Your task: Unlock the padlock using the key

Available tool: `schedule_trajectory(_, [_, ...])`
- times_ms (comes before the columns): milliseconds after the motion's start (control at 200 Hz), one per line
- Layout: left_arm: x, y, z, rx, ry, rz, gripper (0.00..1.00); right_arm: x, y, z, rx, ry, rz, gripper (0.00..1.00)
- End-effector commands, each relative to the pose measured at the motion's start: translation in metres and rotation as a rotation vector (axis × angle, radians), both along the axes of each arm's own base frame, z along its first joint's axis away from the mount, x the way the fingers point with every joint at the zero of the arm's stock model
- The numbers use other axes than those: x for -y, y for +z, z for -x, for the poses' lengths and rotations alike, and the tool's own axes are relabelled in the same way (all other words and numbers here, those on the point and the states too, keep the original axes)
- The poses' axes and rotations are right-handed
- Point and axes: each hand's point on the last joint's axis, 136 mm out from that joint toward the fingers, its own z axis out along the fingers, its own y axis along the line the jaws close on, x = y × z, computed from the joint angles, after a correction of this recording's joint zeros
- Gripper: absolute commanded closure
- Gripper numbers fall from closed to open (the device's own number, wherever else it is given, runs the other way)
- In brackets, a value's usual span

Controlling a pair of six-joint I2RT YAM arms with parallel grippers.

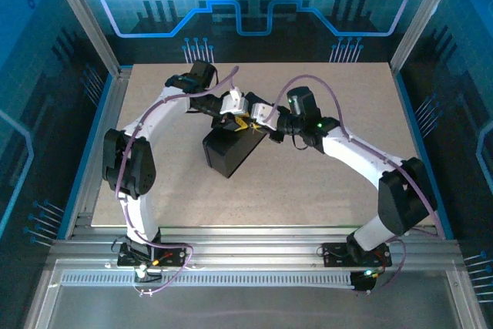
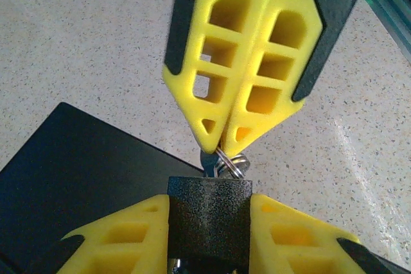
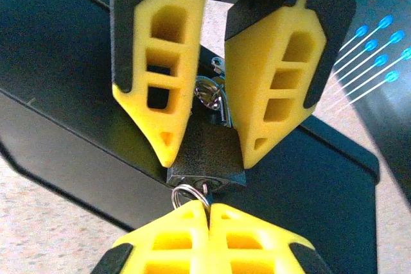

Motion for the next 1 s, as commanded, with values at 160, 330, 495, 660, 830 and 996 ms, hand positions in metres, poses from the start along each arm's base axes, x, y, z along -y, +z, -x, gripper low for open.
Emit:
schedule_trajectory(160, [0.007, -0.003, 0.007, -0.033, -0.011, 0.034, 0.75, 0.001, -0.027, 0.035, -0.585, -0.085, -0.077, 1.00])
schedule_trajectory(330, [0.004, -0.002, 0.002, -0.020, 0.028, 0.019, 0.61, 0.018, -0.040, 0.028, -0.626, -0.205, -0.117, 1.00])
schedule_trajectory(495, [0.002, 0.005, -0.002, -0.018, 0.055, 0.035, 0.52, 0.023, -0.031, 0.019, -0.617, -0.246, -0.139, 0.96])
schedule_trajectory(660, [-0.002, 0.021, -0.006, -0.027, 0.078, 0.077, 0.49, 0.028, -0.023, 0.017, -0.590, -0.244, -0.095, 0.80])
schedule_trajectory(830, [-0.009, 0.043, -0.011, -0.037, 0.098, 0.150, 0.47, 0.034, -0.012, 0.018, -0.553, -0.221, -0.089, 0.74])
schedule_trajectory(996, [-0.015, 0.051, -0.017, -0.068, 0.127, 0.191, 0.47, 0.027, 0.010, 0.017, -0.529, -0.187, -0.154, 0.71])
